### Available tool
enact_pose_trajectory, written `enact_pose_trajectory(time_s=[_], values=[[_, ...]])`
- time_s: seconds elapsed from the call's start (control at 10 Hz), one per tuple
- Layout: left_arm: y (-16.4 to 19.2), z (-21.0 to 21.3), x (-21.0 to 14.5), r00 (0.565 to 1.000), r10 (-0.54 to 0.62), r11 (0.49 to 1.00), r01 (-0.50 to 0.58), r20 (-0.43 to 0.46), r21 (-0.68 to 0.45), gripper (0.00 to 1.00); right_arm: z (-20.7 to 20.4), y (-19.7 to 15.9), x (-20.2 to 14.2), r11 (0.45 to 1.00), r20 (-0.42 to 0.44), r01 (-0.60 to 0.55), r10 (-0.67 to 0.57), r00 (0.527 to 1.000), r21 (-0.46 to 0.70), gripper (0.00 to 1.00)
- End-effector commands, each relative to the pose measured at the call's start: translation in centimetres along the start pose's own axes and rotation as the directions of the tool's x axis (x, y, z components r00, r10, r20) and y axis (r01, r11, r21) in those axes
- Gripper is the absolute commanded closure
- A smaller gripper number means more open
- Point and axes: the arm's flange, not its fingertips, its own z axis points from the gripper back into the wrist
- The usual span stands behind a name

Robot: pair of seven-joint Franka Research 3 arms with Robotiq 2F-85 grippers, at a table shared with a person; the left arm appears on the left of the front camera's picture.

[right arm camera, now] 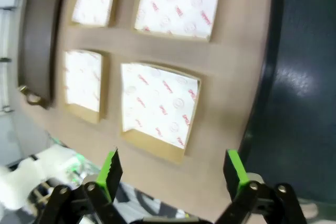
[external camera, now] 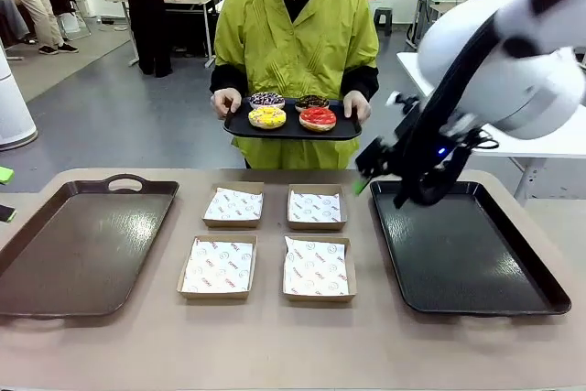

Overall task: Individually package the donuts and arrange them on the tray.
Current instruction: Pick up one Paper togo box.

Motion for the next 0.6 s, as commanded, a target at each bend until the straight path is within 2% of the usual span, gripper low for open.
enact_pose_trajectory(time_s=[0.0,0.3,0.4,0.5], values=[[0.1,0.2,0.0,1.000,-0.020,1.000,0.020,0.005,-0.013,0.00,-2.3,1.2,-0.2,0.994,-0.039,0.015,-0.020,0.999,-0.109,0.00],[0.1,0.2,0.0,1.000,-0.020,1.000,0.020,0.005,-0.013,0.00,-6.8,1.7,-2.0,0.983,-0.073,0.011,-0.025,0.997,-0.184,0.00],[0.1,0.2,0.0,1.000,-0.020,1.000,0.020,0.005,-0.013,0.00,-4.6,1.6,-1.5,0.991,-0.072,-0.002,-0.007,0.997,-0.131,0.00],[0.1,0.2,0.0,1.000,-0.020,1.000,0.020,0.005,-0.013,0.00,-4.6,1.6,-1.5,0.991,-0.072,-0.002,-0.007,0.997,-0.131,0.00]])
